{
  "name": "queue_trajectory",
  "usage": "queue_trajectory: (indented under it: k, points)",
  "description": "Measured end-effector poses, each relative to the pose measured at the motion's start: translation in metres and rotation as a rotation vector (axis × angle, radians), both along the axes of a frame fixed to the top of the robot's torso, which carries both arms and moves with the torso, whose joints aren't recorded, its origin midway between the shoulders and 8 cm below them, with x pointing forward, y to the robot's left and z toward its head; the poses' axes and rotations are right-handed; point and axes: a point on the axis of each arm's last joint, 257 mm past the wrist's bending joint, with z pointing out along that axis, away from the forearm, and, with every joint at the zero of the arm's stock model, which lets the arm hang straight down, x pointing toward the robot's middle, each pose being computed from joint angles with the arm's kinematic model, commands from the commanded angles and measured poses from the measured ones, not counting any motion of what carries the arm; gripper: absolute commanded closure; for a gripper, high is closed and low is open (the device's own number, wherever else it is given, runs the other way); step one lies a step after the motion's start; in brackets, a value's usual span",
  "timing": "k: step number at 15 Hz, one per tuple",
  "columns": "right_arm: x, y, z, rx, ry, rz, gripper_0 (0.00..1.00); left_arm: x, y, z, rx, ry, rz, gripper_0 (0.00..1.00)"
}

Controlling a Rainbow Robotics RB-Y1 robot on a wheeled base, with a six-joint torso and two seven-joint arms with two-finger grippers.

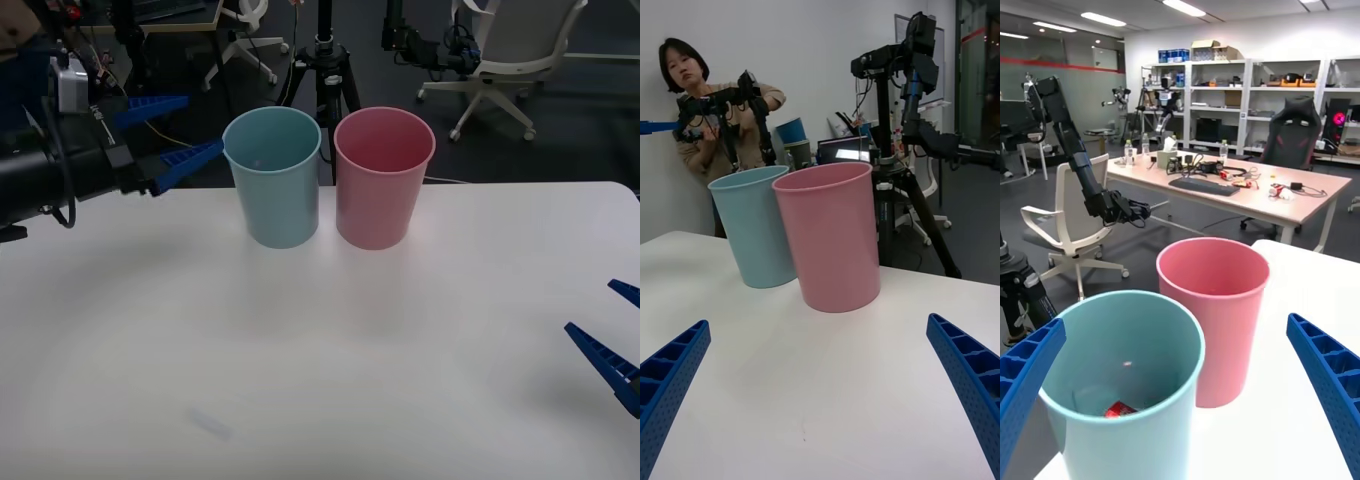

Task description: Grasp the object on the table and drop it into the matching bin: aluminum can to the light blue bin, PET bottle to the pink bin.

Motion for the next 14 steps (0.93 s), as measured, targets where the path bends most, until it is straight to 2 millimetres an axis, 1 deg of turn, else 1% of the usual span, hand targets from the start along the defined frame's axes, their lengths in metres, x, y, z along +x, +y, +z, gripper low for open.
queue_trajectory:
  k: [3,8,11,14]
  points:
    - [0.000,0.000,0.000,0.000,0.000,0.000,0.00,-0.017,0.020,-0.007,-0.002,-0.018,0.017,0.00]
    - [0.000,0.000,0.000,0.000,0.000,0.000,0.00,-0.059,0.053,-0.030,-0.015,-0.009,0.077,0.00]
    - [0.000,0.000,0.000,0.000,0.000,0.000,0.00,-0.074,0.073,-0.046,0.004,-0.046,0.143,0.00]
    - [0.000,0.000,0.000,0.000,0.000,0.000,0.00,-0.087,0.086,-0.066,0.000,-0.036,0.194,0.00]
